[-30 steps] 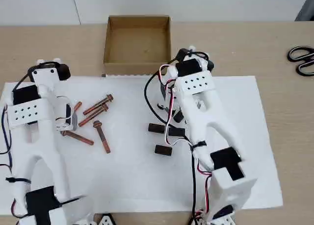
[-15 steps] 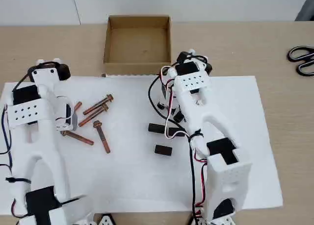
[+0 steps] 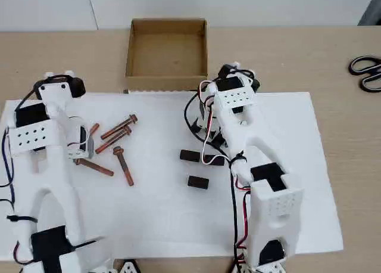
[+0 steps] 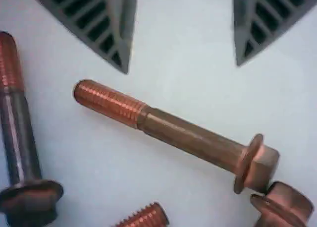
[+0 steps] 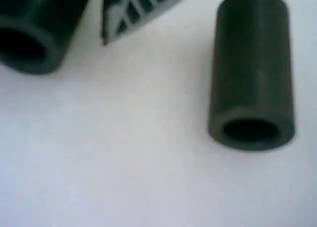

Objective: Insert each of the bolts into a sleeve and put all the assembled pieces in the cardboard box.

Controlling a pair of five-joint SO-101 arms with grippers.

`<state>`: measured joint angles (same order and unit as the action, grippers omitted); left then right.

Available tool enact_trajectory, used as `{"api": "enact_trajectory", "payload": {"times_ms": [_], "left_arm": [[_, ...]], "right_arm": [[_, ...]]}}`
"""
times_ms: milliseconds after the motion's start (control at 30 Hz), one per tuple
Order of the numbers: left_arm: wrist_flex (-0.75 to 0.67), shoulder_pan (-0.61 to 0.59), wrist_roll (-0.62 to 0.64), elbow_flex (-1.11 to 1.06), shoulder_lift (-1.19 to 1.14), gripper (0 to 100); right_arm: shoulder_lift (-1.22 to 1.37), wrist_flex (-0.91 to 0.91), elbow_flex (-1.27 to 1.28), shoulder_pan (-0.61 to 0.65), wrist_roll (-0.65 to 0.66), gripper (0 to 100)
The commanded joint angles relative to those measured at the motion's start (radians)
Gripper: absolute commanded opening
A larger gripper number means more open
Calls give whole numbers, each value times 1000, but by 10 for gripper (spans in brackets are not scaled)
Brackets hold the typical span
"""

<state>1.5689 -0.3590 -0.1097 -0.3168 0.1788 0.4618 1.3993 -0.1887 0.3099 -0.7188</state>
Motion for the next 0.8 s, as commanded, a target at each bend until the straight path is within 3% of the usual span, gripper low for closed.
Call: {"api": "enact_trajectory", "payload": {"times_ms": [0,100,300,433,600,767], "left_arm": [[-31,-6,6,-10,5,137],[-54,-6,6,-56,11,137],[-57,-6,6,-73,11,137],[-49,-3,8,-59,12,137],[48,15,3,62,12,137],[184,104,2,242,2,137]], "right_arm": [[-2,-4,-40,-5,11,117],[-1,-10,-40,-5,14,5],[-10,1,-49,-7,34,2],[-67,120,-184,5,41,3],[-156,265,-307,2,178,3],[-260,275,-305,-88,275,3]]}}
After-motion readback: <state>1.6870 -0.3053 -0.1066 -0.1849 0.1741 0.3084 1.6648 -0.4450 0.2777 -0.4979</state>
